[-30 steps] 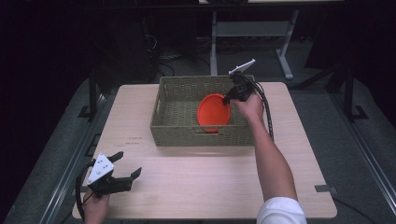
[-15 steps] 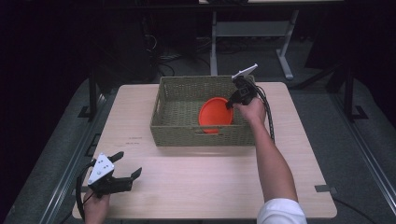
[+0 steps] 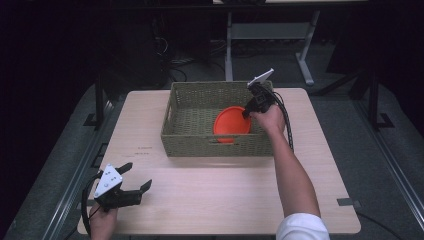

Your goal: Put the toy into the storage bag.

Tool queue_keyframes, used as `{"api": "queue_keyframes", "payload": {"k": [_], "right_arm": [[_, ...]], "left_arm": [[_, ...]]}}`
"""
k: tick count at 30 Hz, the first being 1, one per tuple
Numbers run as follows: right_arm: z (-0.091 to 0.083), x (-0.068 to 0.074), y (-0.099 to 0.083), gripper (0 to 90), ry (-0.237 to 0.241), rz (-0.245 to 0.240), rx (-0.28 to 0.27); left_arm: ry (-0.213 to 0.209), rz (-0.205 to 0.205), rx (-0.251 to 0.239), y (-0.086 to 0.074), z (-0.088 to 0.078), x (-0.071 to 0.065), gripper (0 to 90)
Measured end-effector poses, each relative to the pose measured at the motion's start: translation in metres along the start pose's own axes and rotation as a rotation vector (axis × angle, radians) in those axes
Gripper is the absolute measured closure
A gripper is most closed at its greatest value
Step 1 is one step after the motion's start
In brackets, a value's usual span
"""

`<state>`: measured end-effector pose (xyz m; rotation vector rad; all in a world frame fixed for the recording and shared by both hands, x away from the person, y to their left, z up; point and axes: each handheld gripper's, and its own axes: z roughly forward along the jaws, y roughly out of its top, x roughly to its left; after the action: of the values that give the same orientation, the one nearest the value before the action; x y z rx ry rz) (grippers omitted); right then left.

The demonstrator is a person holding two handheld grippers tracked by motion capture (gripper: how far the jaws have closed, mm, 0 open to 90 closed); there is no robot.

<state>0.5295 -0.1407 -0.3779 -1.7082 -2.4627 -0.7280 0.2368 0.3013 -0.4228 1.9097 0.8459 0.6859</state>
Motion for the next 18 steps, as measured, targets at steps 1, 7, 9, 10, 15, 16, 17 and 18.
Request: {"api": "queue_keyframes", "payload": {"k": [1, 7, 9, 10, 15, 16, 17, 18], "right_arm": [[0.0002, -0.0002, 0.0000, 69.4, 0.002, 0.004, 0.000], [-0.0005, 0.0005, 0.0001, 66.4, -0.006, 0.001, 0.001], [-0.0007, 0.0004, 0.0002, 65.8, -0.007, 0.002, -0.001], [-0.0010, 0.0001, 0.0004, 64.8, -0.007, 0.000, -0.005], [-0.0014, 0.0007, -0.0010, 58.5, -0.021, -0.012, 0.007], [-0.0014, 0.0007, -0.0010, 58.5, -0.021, -0.012, 0.007], [-0.0024, 0.0011, -0.0009, 57.5, -0.018, -0.009, 0.000], [-0.0064, 0.0029, -0.0011, 55.1, -0.020, -0.019, -0.022]], "left_arm": [[0.000, 0.000, 0.001, 0.0000, -0.0001, 0.0000, 12.9], [0.005, -0.001, -0.001, -0.0002, -0.0010, 0.0002, 12.8], [0.005, -0.002, 0.001, -0.0005, -0.0010, 0.0000, 12.9], [0.004, -0.002, 0.002, -0.0007, -0.0010, 0.0000, 12.9], [0.010, -0.003, -0.001, -0.0009, -0.0033, 0.0003, 12.9], [0.010, -0.003, -0.001, -0.0010, -0.0032, 0.0002, 12.9], [0.009, -0.004, 0.000, -0.0012, -0.0027, 0.0002, 12.8], [0.008, -0.001, 0.002, -0.0012, -0.0026, 0.0003, 12.8]]}}
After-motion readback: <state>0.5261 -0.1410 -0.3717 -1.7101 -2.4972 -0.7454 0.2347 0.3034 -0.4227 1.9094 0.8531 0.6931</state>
